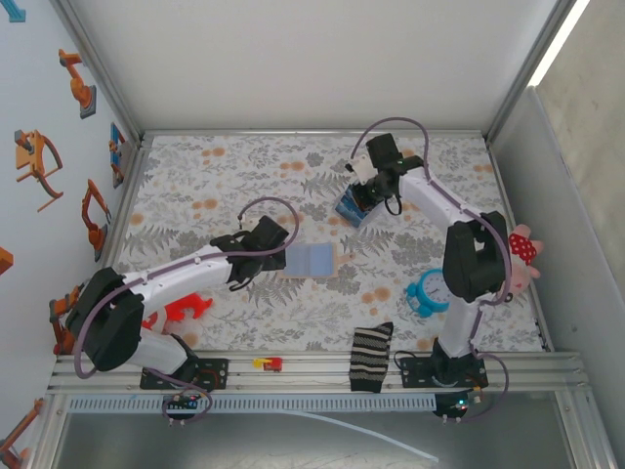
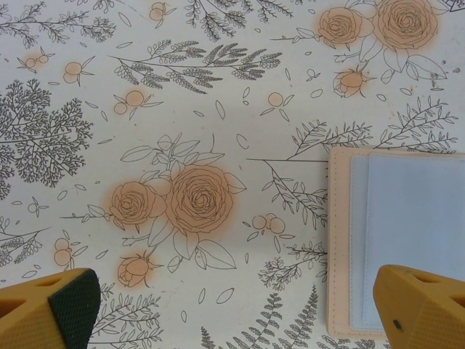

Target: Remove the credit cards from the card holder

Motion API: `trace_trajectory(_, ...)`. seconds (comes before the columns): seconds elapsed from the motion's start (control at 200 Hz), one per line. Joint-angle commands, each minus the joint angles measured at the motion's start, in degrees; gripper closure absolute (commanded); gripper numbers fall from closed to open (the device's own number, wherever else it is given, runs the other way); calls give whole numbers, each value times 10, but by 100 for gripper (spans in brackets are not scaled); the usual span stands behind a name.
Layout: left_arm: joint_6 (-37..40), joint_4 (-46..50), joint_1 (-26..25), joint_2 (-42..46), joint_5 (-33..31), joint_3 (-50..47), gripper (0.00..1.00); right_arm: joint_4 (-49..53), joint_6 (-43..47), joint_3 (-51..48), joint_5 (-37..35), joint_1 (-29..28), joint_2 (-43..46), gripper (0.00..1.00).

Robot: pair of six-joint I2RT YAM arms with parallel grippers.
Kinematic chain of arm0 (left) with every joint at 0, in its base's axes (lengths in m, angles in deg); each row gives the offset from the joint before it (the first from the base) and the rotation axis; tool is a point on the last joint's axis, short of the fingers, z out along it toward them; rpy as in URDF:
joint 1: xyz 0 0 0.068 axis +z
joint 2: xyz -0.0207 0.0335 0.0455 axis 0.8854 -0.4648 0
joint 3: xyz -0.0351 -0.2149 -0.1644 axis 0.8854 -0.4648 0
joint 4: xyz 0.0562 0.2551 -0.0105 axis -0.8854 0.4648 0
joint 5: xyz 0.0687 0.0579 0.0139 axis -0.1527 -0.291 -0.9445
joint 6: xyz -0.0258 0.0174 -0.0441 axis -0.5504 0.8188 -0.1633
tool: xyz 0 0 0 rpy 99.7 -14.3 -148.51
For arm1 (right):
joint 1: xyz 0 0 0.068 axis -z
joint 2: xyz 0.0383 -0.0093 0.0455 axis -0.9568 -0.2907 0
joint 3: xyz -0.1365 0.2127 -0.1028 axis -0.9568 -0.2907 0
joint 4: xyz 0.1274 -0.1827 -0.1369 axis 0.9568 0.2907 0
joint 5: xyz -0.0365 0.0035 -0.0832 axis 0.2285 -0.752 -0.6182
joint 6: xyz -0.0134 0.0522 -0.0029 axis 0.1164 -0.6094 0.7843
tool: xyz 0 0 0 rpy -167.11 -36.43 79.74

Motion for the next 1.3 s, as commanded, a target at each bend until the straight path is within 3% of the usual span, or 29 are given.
trace_trajectory(0.0,-10,17,2,17,-16,-5,3,15,21,23,18,4,-15,100)
trace_trajectory(1.077,-10,25,10,22,-17,-2,3,88,64,88,76,10,-108,100)
trace_trajectory(1.297,-7,25,11,24,-17,0,3,88,64,87,51,10,-93,83)
